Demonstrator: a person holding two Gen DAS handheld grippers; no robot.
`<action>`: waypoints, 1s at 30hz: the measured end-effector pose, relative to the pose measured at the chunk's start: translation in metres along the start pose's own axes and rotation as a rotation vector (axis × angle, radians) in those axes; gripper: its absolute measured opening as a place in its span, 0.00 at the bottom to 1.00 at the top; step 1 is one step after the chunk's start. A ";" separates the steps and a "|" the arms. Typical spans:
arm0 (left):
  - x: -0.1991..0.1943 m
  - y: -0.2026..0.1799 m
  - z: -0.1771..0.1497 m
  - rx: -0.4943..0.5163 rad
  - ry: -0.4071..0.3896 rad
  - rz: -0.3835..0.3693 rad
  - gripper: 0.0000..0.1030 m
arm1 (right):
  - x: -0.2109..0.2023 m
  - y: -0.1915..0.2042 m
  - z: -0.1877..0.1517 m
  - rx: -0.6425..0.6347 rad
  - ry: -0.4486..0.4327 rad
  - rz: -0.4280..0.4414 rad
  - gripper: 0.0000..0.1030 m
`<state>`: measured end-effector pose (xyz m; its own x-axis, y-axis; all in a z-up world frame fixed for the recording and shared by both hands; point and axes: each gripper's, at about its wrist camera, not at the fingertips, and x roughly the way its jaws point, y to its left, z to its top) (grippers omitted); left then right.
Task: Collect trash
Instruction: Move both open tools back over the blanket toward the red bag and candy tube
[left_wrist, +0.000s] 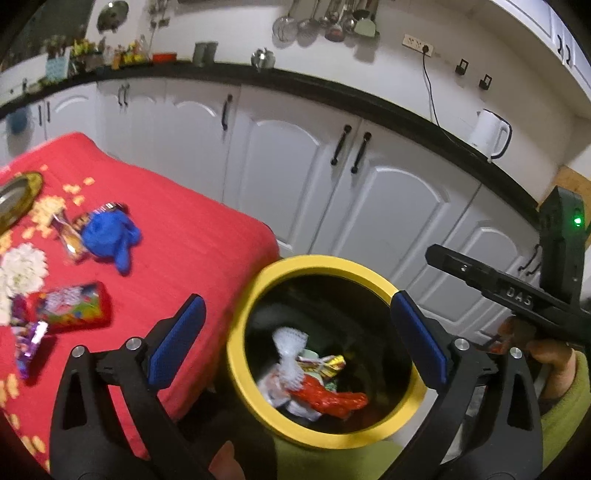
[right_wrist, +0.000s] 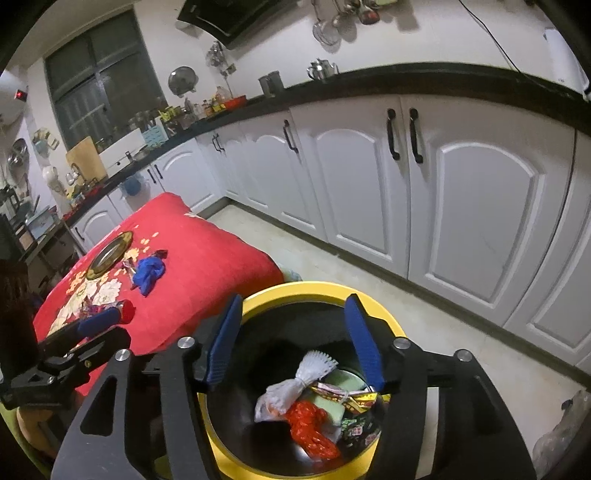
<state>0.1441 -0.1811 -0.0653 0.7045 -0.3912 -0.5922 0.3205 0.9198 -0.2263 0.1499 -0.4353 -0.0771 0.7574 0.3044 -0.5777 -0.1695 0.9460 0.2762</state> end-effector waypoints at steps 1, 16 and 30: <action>-0.004 0.001 0.001 0.006 -0.016 0.014 0.89 | -0.002 0.003 0.000 -0.004 -0.005 0.005 0.57; -0.057 0.036 0.012 -0.009 -0.170 0.151 0.89 | -0.011 0.063 0.010 -0.108 -0.048 0.095 0.65; -0.094 0.080 0.019 -0.069 -0.247 0.233 0.89 | 0.001 0.122 0.009 -0.204 -0.004 0.187 0.65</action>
<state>0.1155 -0.0714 -0.0129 0.8882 -0.1585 -0.4312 0.0955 0.9818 -0.1642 0.1359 -0.3206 -0.0367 0.7037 0.4757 -0.5277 -0.4296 0.8765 0.2173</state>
